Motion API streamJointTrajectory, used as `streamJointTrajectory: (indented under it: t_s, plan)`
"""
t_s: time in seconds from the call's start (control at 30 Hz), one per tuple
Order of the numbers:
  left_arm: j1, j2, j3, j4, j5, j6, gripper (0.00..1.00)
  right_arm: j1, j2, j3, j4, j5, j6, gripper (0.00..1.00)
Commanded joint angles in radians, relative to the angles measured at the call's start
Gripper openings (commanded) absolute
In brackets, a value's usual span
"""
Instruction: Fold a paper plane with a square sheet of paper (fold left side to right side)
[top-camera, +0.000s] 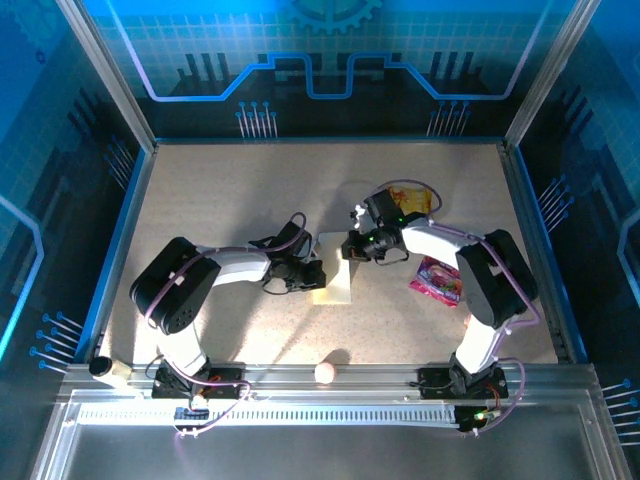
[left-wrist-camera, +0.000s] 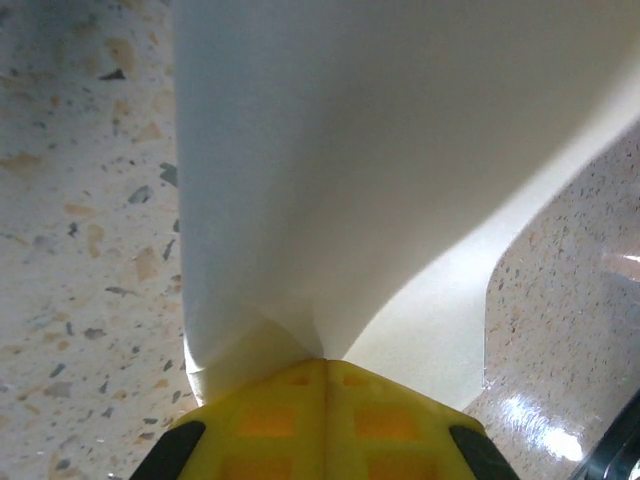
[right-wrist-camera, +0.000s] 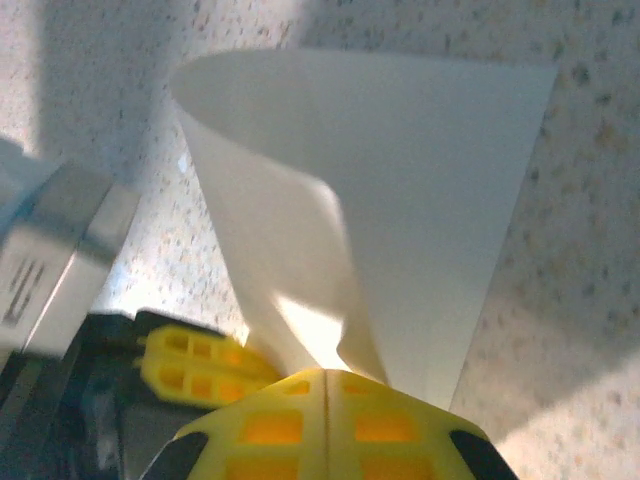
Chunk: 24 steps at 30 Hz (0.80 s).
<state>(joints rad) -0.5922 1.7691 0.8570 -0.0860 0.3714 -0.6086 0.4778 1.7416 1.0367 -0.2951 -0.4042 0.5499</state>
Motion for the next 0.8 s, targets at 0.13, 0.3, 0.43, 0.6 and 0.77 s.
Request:
streamJointTrajectory:
  t_s: [0.13,0.3,0.43,0.6,0.77]
  plan:
    - [-0.014,0.038,0.038,-0.097,-0.015,-0.051,0.00,0.050,-0.021,-0.099,0.016,-0.060,0.039,0.00]
    - [-0.015,0.061,0.067,-0.100,-0.019,-0.056,0.00,0.057,0.008,-0.100,0.030,-0.075,0.032,0.00]
    - [-0.015,0.068,0.079,-0.101,-0.022,-0.056,0.00,0.066,0.030,-0.092,0.036,-0.088,0.023,0.00]
    - [-0.015,0.069,0.089,-0.101,-0.020,-0.059,0.00,0.068,0.060,-0.084,0.030,-0.073,0.011,0.00]
    - [-0.014,0.057,0.098,-0.107,-0.019,-0.060,0.00,0.071,0.083,-0.089,0.011,-0.030,-0.001,0.00]
